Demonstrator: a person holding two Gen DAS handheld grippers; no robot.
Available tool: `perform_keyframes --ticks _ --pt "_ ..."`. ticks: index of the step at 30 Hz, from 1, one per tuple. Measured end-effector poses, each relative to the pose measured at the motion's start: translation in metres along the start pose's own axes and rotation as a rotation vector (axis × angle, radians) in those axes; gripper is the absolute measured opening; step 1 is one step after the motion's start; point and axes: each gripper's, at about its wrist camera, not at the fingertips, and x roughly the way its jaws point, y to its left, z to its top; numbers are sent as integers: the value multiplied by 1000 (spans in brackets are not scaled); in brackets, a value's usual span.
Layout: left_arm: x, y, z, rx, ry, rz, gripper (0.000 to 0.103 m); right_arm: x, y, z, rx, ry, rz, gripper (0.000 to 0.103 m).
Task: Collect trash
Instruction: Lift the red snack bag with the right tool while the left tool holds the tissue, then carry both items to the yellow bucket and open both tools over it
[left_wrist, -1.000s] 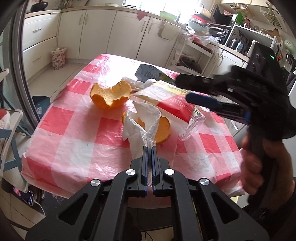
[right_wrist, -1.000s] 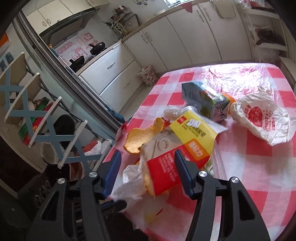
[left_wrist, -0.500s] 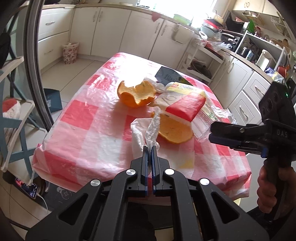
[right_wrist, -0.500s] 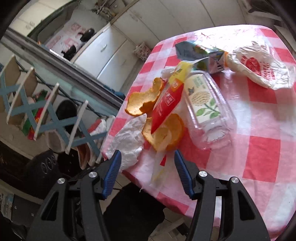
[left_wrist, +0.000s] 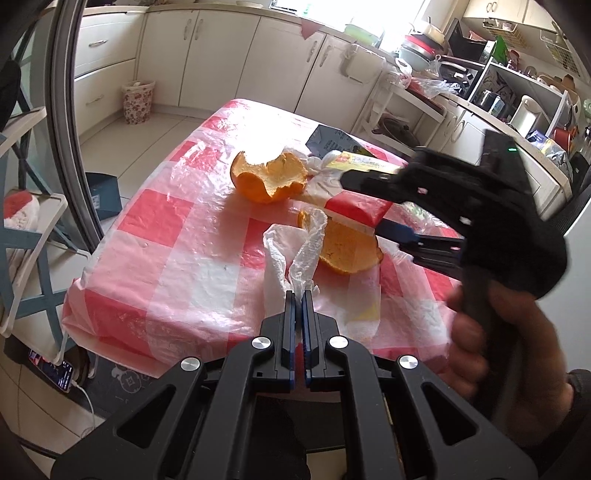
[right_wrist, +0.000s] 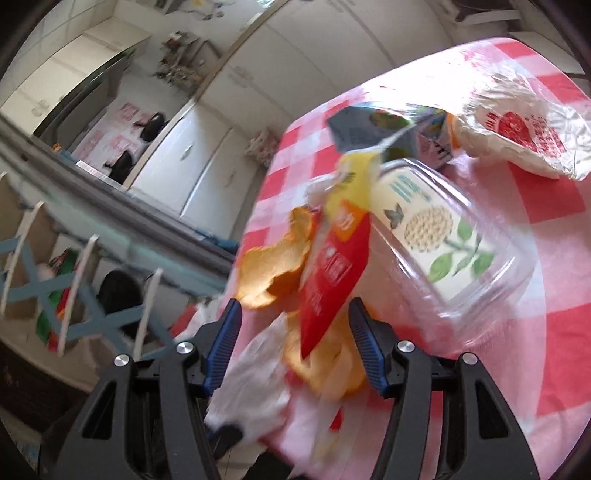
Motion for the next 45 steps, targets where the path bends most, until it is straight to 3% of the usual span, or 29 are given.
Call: perform_keyframes --ticks 1,2,3,4,6,11,20,33,45 --pt "0 1 0 -3 2 -2 3 5 -5 2 20 -12 -9 55" --pt "0 1 -1 -4 3 -3 3 8 -9 3 31 -20 -9 39" --pt "-1 1 -1 -6 4 -4 3 11 -12 5 37 -24 -4 17" --pt "-1 2 -1 -9 4 -6 3 12 -14 6 43 -21 3 10" --pt "-4 3 0 -16 0 -13 3 10 -14 7 45 -25 28 8" --pt "-9 6 1 -37 -13 -31 3 -12 18 5 -102 -42 84 7" --pt "-31 -1 7 -39 -52 -65 3 -64 46 -8 -269 -97 101 7" --pt "-52 -45 1 24 -61 -144 3 -152 -2 -27 -259 -206 -46 7" --pt "-73 -106 -21 130 -48 -234 3 -230 -96 -69 -97 -269 -294 7"
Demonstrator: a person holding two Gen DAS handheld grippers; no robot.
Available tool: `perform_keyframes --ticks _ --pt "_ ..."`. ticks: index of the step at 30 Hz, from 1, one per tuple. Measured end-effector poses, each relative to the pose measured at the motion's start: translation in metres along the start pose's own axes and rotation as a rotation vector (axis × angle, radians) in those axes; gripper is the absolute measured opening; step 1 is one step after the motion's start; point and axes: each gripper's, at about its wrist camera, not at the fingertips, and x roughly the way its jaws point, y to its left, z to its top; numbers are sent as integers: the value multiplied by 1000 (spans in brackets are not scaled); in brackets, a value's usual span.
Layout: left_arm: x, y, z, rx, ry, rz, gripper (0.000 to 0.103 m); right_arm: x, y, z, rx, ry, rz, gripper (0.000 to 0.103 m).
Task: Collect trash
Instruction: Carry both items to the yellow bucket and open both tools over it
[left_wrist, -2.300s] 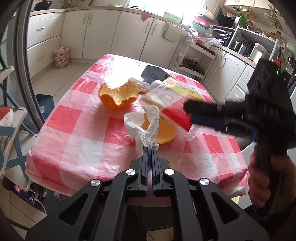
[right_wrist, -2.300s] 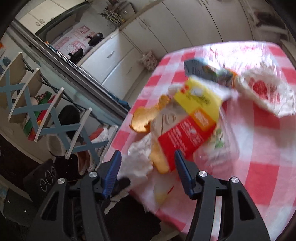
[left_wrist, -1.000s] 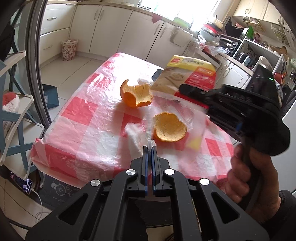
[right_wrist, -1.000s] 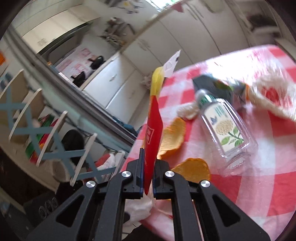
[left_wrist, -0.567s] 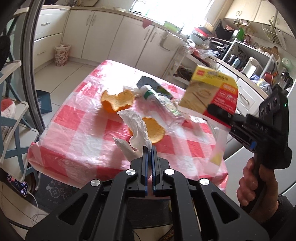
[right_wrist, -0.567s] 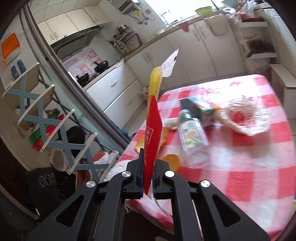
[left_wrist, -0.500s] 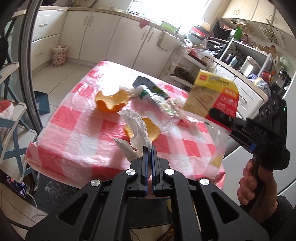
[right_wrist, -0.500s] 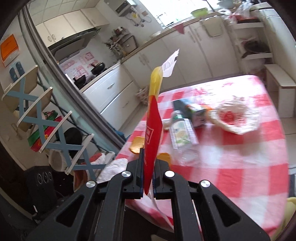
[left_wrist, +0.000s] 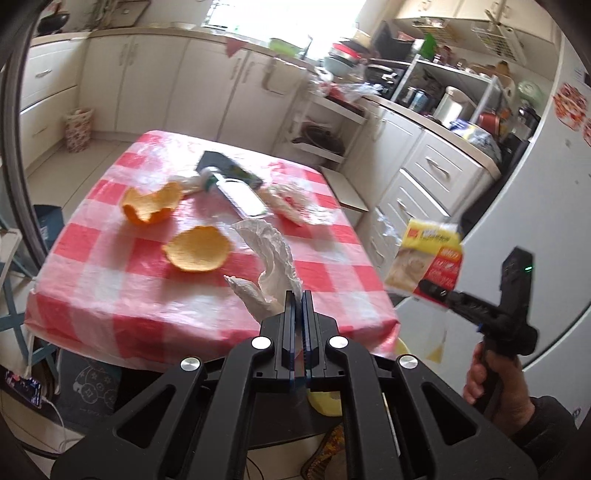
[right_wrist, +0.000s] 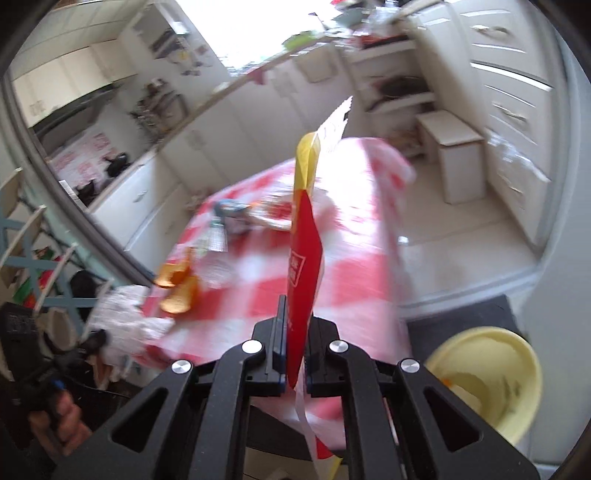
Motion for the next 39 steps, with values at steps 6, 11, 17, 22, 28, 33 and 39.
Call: perform_keyframes --ticks 6,11,17,22,28,33,39 --pt "-6 -42 -7 64 16 -65 3 0 -52 -23 51 72 -207 7" --pt "-13 -74 -12 110 24 -113 3 12 -97 -47 100 174 -334 7" --pt "-3 -108 -18 160 54 -164 3 33 -126 -58 151 272 -392 13" --pt "22 -138 -27 200 105 -207 3 41 -136 -58 217 295 -384 40" --pt "59 -170 -41 236 175 -247 3 -12 -134 -29 378 70 -225 44" --pt "109 -197 -62 240 261 -271 3 -83 -99 10 352 -218 -106 62" --pt "175 -234 -83 238 356 -276 4 -117 -84 27 310 -377 -80 64"
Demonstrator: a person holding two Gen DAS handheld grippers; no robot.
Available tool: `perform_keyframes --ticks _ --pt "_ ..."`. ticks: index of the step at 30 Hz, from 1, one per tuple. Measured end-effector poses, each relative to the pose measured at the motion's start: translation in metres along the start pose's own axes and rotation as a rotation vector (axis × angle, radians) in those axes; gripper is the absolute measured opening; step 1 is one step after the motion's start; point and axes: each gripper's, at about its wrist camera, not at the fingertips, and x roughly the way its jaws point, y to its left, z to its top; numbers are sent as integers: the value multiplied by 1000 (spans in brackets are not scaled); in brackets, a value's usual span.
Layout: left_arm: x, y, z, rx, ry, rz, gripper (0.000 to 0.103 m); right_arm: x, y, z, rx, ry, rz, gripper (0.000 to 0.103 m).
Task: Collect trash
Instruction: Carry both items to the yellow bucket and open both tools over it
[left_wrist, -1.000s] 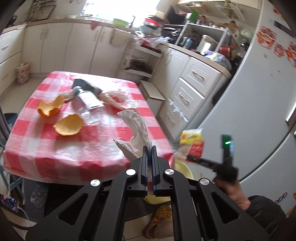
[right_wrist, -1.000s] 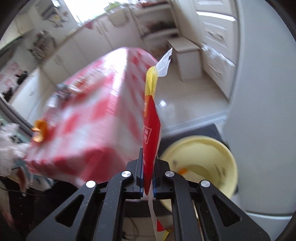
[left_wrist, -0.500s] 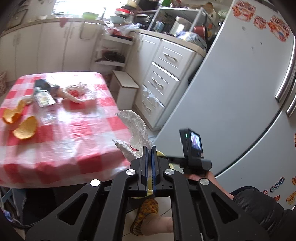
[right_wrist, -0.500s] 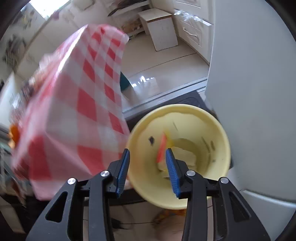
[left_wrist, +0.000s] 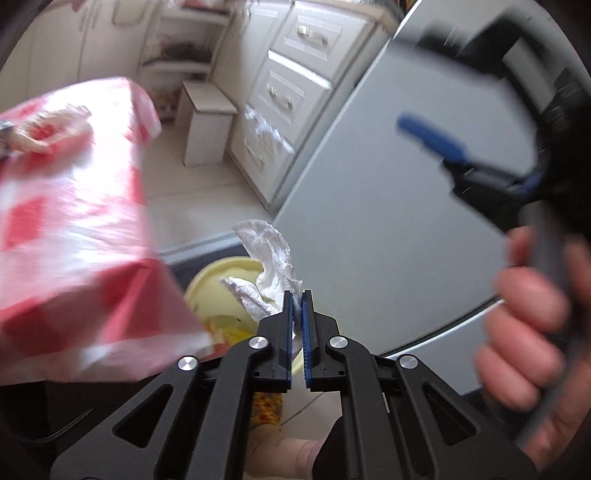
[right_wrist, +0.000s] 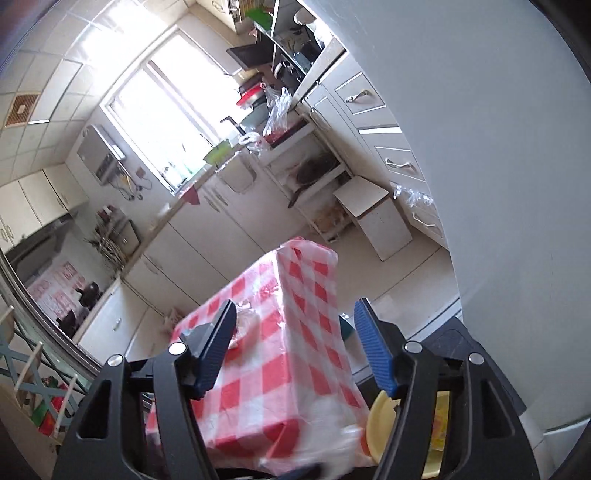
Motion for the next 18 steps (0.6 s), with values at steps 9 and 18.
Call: perform_keyframes --ticks 9,18 --pt "14 1 2 -37 22 31 38 3 2 -1 36 30 53 64" --pt "-73 44 -17 -80 -83 115 52 15 32 -10 -17 67 84 64"
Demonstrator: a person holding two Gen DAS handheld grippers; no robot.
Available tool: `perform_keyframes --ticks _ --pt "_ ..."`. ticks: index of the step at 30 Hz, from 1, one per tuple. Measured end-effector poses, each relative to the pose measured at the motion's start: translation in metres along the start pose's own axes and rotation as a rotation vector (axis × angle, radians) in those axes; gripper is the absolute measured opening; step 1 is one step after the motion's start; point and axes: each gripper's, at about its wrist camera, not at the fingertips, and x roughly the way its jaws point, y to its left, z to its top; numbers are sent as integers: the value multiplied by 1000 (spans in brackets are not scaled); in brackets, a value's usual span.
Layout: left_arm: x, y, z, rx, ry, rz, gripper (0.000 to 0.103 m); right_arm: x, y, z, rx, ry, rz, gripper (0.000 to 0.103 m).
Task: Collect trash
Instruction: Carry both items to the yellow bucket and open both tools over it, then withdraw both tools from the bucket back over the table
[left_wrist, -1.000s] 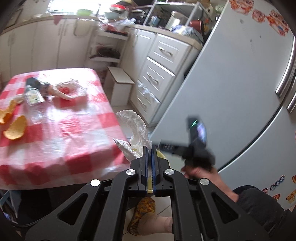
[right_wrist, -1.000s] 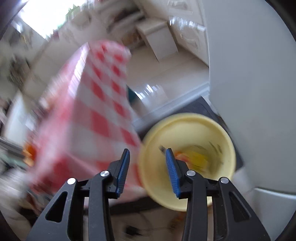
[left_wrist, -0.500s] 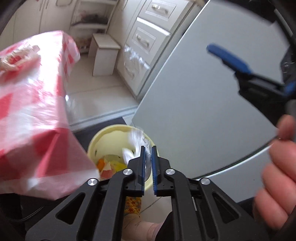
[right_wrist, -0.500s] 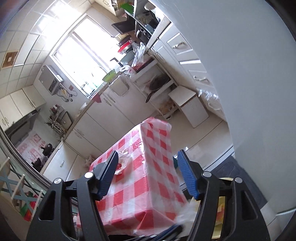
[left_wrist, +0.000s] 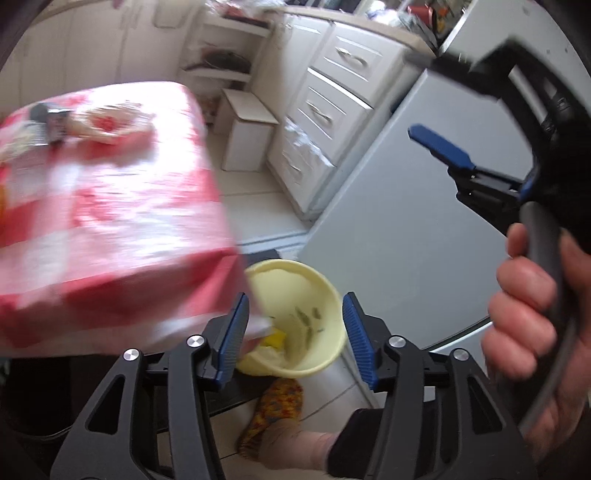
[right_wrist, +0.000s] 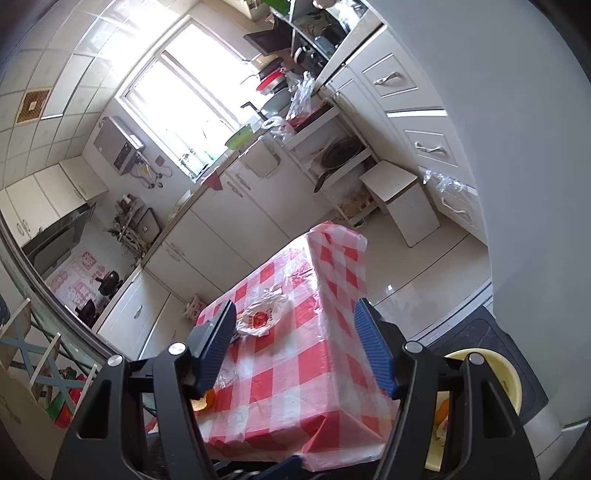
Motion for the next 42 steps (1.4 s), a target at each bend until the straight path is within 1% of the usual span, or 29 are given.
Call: perform_keyframes --ticks 3,5,10,13,15,17,22,26,29,31,36,38,42 --pt "-28 32 -9 -28 -25 70 52 11 10 -6 -26 34 7 65" --pt "-39 49 -12 -52 -31 102 52 19 17 -11 -44 59 10 65" --pt "-75 107 -22 -156 -59 197 53 37 37 -23 -91 112 22 65" --pt "-96 138 -27 -220 -89 243 56 48 46 -30 -114 143 27 67" --pt "-105 155 -28 -263 -107 266 59 58 53 -36 -130 169 32 67" --pt "-115 173 -27 -315 -127 286 59 66 60 -41 -146 196 37 67" --pt "-132 205 -22 -386 -169 316 62 88 79 -60 -200 269 49 67" --pt "-135 228 -18 -433 -193 340 64 106 93 -75 -252 320 51 70" --pt "-132 237 -12 -463 -203 354 65 118 104 -84 -270 356 66 70" --pt "-129 246 -8 -482 -204 364 65 125 112 -89 -296 369 67 72" --pt "-120 265 3 -526 -209 375 65 145 127 -102 -352 408 67 73" --pt "-115 271 8 -534 -211 378 65 154 132 -107 -353 427 70 73" --pt "-99 284 17 -556 -196 391 66 169 145 -113 -386 436 71 76"
